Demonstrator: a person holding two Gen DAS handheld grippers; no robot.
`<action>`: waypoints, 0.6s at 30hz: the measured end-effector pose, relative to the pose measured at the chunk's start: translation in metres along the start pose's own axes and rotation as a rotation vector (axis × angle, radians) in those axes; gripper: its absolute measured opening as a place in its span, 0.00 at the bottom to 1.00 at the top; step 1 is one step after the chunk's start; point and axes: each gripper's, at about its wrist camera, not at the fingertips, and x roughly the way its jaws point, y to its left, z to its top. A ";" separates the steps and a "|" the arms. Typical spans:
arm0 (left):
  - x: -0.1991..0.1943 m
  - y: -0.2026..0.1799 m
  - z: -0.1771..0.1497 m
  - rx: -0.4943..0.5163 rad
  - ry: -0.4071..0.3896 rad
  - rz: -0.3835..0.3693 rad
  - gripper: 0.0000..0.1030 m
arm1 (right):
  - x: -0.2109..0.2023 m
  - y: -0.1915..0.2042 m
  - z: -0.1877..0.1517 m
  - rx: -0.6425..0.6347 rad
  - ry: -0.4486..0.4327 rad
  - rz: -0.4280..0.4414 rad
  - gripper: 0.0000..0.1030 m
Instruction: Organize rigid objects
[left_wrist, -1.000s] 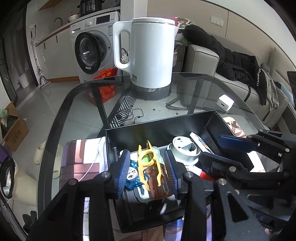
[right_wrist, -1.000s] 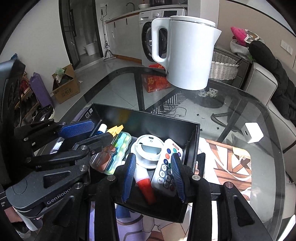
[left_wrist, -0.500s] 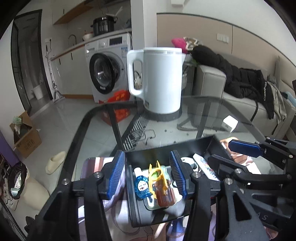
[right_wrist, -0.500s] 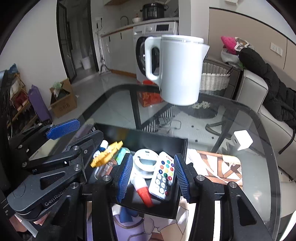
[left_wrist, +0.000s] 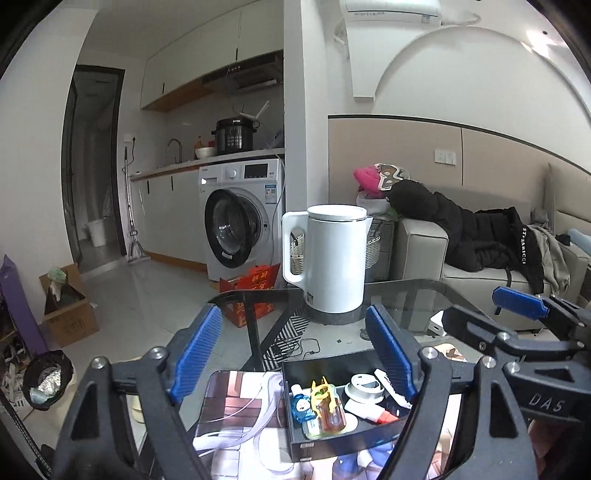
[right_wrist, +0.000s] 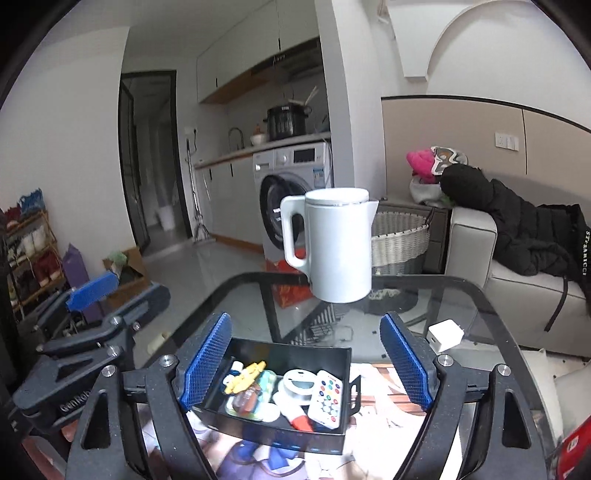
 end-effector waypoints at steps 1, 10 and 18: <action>-0.004 -0.001 0.000 0.007 -0.003 -0.002 0.79 | -0.006 0.000 -0.001 0.008 -0.006 -0.001 0.86; -0.048 0.003 -0.017 0.048 -0.068 0.021 0.99 | -0.044 -0.003 -0.018 0.017 -0.026 -0.008 0.93; -0.058 -0.001 -0.039 0.076 -0.035 0.022 1.00 | -0.059 0.001 -0.038 -0.014 -0.021 -0.002 0.94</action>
